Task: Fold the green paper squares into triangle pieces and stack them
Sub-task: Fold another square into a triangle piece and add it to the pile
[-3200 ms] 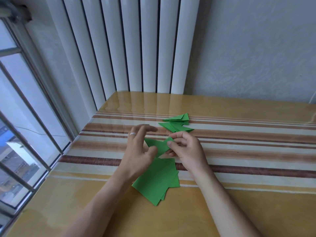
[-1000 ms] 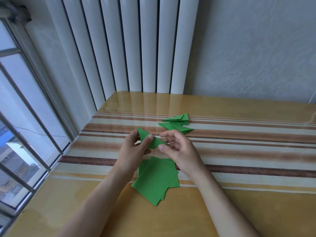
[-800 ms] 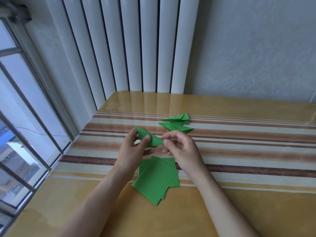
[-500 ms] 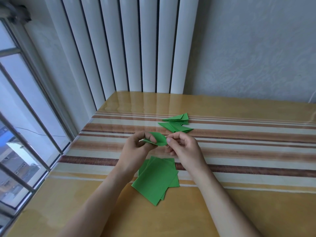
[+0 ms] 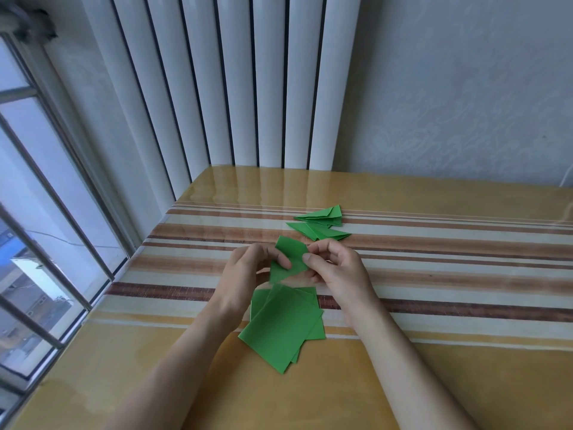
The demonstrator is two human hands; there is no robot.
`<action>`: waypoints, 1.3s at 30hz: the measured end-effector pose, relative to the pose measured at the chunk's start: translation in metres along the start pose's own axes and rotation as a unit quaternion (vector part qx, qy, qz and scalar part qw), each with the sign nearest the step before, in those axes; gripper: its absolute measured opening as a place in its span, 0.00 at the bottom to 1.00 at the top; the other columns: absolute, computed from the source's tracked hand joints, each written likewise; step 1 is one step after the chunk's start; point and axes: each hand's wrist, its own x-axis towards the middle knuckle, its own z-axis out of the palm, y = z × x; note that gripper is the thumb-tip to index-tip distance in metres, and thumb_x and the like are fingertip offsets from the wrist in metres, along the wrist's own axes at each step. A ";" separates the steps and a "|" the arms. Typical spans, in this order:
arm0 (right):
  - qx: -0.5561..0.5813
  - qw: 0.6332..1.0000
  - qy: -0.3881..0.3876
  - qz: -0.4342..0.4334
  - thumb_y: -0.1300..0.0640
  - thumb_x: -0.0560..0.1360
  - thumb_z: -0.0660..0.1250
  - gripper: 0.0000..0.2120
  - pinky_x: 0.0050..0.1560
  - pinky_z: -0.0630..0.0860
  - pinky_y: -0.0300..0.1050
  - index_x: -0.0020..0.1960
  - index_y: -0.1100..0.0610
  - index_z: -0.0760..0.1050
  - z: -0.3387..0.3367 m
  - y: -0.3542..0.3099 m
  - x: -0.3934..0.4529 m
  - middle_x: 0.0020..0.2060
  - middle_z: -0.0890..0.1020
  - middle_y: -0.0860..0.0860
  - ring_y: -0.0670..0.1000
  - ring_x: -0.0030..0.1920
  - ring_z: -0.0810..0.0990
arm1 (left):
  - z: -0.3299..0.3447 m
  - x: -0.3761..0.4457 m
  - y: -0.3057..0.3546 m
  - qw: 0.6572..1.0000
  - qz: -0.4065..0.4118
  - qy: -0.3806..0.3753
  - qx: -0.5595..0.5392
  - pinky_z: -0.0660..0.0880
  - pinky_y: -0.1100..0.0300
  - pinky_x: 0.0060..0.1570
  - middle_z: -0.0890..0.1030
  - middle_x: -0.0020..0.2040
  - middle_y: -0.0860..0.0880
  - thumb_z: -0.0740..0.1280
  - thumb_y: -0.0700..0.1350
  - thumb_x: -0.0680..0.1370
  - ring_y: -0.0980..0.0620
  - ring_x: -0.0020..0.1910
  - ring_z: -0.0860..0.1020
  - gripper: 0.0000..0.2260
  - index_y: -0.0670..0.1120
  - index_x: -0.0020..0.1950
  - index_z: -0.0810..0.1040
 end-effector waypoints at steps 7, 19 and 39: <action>-0.017 0.999 -0.018 -0.020 0.68 0.79 0.70 0.06 0.39 0.80 0.39 0.50 0.58 0.82 0.001 -0.001 -0.001 0.40 0.81 0.51 0.47 0.35 0.82 | -0.003 0.007 -0.014 0.999 0.022 0.031 0.034 0.80 0.32 0.55 0.80 0.49 0.39 0.75 0.39 0.78 0.37 0.45 0.84 0.11 0.41 0.49 0.72; 0.050 0.997 0.061 -0.004 0.65 0.80 0.71 0.03 0.44 0.85 0.44 0.50 0.59 0.81 0.001 0.001 0.001 0.46 0.84 0.51 0.53 0.41 0.87 | -0.002 0.009 -0.020 0.993 0.026 0.020 0.114 0.83 0.39 0.50 0.84 0.52 0.48 0.82 0.44 0.71 0.40 0.49 0.85 0.17 0.47 0.52 0.76; 0.032 0.996 0.086 -0.001 0.56 0.75 0.73 0.04 0.54 0.84 0.65 0.44 0.47 0.83 0.001 0.011 0.006 0.48 0.87 0.54 0.58 0.52 0.87 | -0.003 0.010 -0.020 0.995 0.047 -0.001 0.090 0.84 0.52 0.47 0.85 0.46 0.47 0.76 0.33 0.74 0.51 0.44 0.85 0.11 0.46 0.49 0.80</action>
